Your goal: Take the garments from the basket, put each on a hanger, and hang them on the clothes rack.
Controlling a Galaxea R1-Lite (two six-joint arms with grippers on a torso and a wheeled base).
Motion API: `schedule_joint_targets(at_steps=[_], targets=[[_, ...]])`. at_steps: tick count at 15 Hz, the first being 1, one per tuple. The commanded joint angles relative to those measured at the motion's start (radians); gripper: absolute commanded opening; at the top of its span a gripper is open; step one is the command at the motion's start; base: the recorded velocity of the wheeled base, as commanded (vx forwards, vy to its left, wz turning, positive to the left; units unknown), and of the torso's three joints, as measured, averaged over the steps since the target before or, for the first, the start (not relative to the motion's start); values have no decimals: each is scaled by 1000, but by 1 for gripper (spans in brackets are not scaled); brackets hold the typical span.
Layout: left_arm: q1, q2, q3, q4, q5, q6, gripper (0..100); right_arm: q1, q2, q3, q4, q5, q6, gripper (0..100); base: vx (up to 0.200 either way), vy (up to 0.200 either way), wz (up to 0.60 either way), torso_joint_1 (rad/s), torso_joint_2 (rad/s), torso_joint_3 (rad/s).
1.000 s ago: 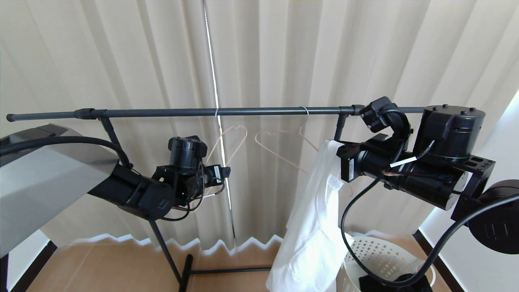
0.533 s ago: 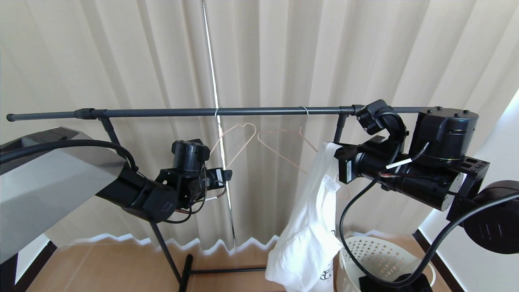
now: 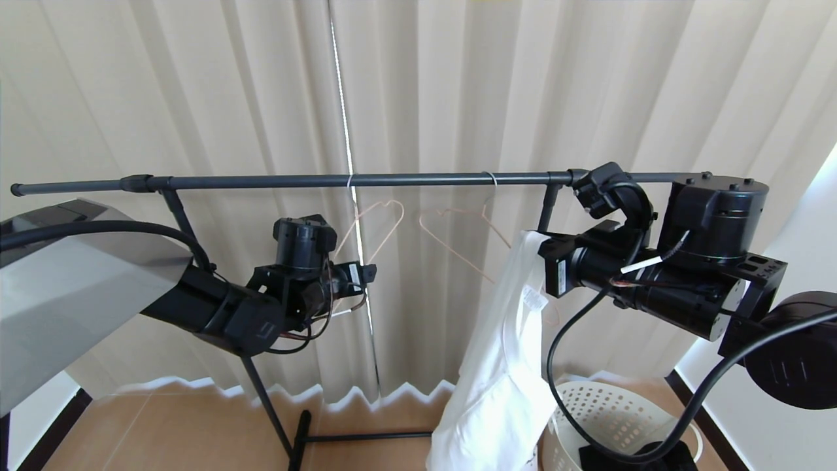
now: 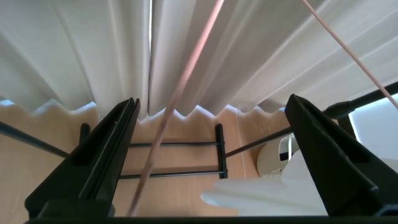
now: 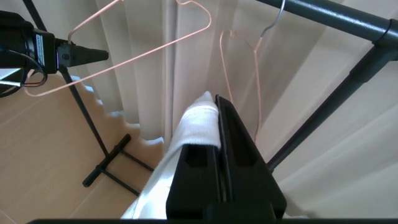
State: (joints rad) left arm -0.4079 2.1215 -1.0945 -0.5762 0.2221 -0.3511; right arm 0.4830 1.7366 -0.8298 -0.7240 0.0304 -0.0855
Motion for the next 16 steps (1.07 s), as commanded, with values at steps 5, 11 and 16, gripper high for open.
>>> schedule_joint_targets(at_steps=[5, 11, 16], targets=[[12, 17, -18, -1, -4, 6, 100, 0, 17, -8, -3, -1, 0, 0, 0, 0, 0, 0, 0, 0], [32, -6, 38, -21, -43, 44, 100, 0, 17, -6, -2, -3, 0, 0, 0, 0, 0, 0, 0, 0], [38, -14, 162, -200, -124, 164, 100, 0, 18, -6, -2, -3, 0, 0, 0, 0, 0, 0, 0, 0]])
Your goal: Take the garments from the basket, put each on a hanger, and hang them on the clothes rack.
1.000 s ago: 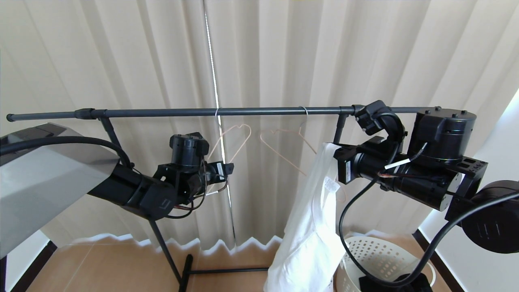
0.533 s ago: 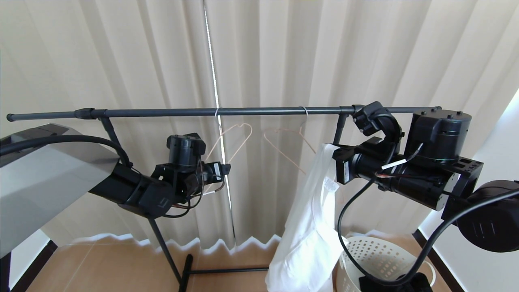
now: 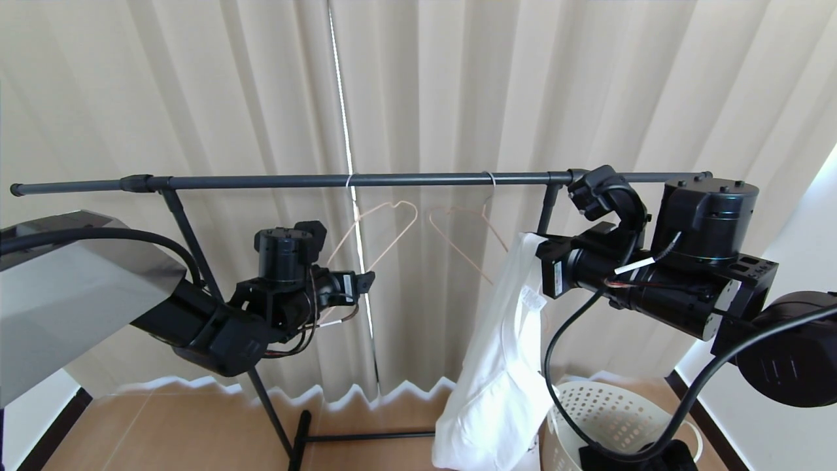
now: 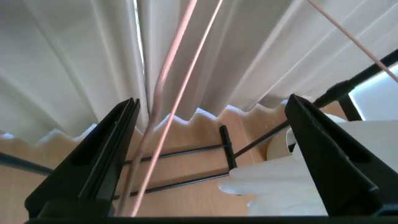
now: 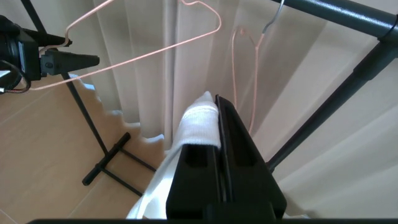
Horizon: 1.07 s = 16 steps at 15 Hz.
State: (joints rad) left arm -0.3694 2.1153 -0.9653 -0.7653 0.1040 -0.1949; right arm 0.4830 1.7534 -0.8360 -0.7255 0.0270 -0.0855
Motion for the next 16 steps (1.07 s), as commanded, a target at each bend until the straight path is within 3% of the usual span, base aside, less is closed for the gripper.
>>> schedule_joint_targets(at_steps=[1, 10, 14, 16], targets=[[0, -8, 42, -28, -12, 17, 100, 0, 1, 0, 0, 1, 0, 0, 0, 0, 0, 0, 0, 0], [35, 37, -47, -20, 11, 11, 100, 0, 5, 0, 0, 1, 0, 0, 0, 0, 0, 0, 0, 0], [21, 49, -113, 110, 68, -23, 100, 2, 6, 0, 0, 1, 0, 0, 0, 0, 0, 0, 0, 0], [9, 49, -116, 129, 74, -24, 100, 2, 6, 0, 0, 1, 0, 0, 0, 0, 0, 0, 0, 0]])
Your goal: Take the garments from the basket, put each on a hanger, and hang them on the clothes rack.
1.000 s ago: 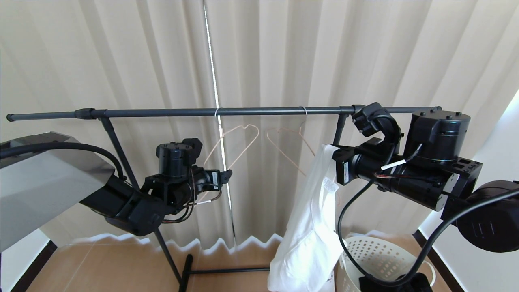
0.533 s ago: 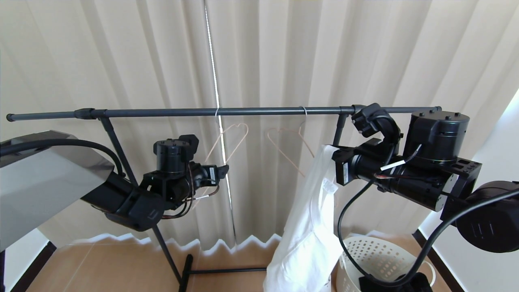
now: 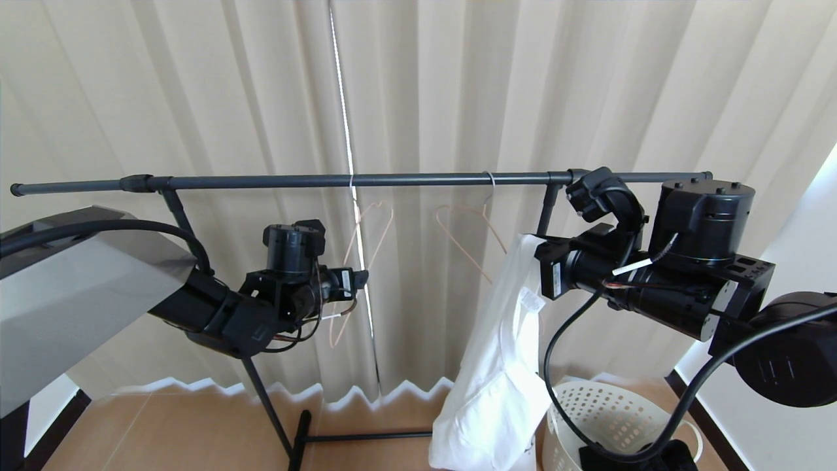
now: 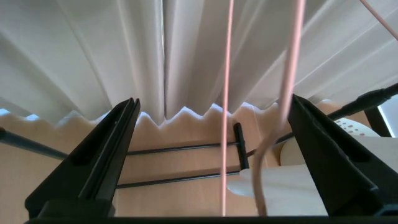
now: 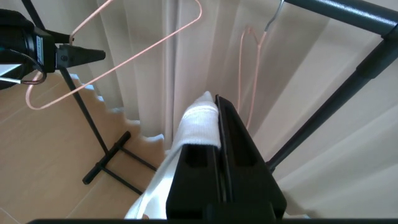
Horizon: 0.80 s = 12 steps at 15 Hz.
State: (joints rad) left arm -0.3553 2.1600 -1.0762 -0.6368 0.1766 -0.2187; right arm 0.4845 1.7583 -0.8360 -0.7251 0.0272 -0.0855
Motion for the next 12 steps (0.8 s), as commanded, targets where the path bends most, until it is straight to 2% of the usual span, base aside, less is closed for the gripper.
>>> schedule_joint_targets(at_steps=[1, 2, 3, 12], targets=[[-7, 8, -7, 3, 1, -1, 100, 0, 1, 0, 0, 0, 0, 0, 0, 0, 0, 0, 0, 0], [-5, 20, -11, 3, 1, -1, 100, 0, 1, 1, 0, 0, 0, 0, 0, 0, 0, 0, 0, 0], [-4, 23, -16, 3, 1, -4, 0, 0, 1, 0, 0, 0, 0, 0, 0, 0, 0, 0, 0, 0], [-4, 15, -18, 0, 14, -16, 0, 0, 9, 1, -2, 0, 0, 0, 0, 0, 0, 0, 0, 0]])
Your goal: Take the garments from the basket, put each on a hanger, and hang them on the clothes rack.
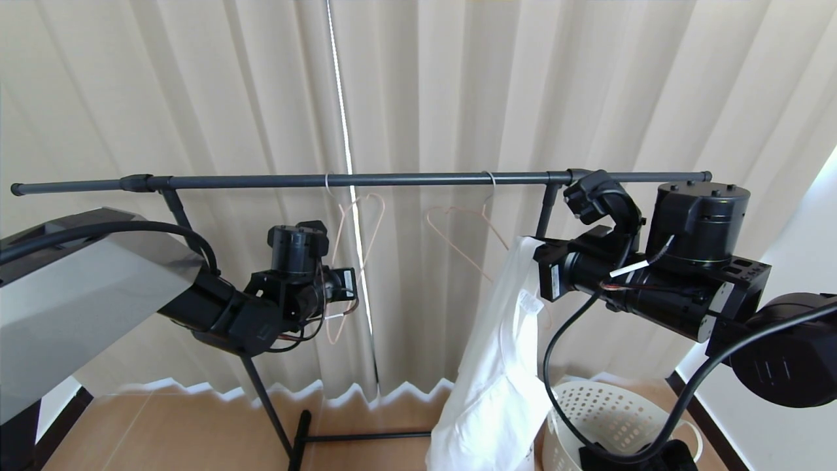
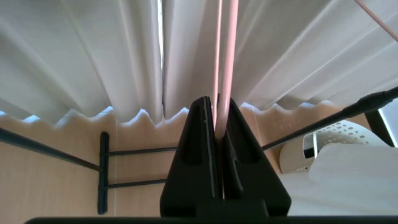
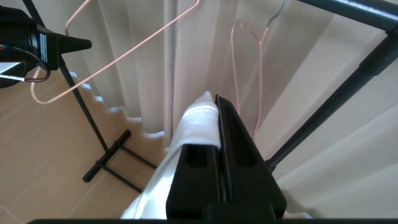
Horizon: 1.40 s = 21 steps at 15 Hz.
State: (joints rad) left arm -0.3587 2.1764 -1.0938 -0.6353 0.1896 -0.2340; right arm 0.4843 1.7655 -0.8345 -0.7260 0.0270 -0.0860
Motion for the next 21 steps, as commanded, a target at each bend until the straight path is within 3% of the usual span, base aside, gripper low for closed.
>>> schedule_joint_targets(at_steps=[1, 12, 17, 21], targets=[[-2, -3, 0, -3, 4, -1, 0, 0, 2, 0, 0, -1, 0, 0, 0, 0, 0, 0, 0, 0], [-54, -116, 88, -27, -1, -2, 0, 0, 2, 0, -1, -1, -1, 0, 0, 0, 0, 0, 0, 0], [-66, -139, 198, -172, -9, 108, 0, 0, 0, 2, 0, -1, -1, 0, 0, 0, 0, 0, 0, 0], [-80, -178, 253, -178, -33, 159, 0, 0, -1, 2, -1, -1, -1, 0, 0, 0, 0, 0, 0, 0]])
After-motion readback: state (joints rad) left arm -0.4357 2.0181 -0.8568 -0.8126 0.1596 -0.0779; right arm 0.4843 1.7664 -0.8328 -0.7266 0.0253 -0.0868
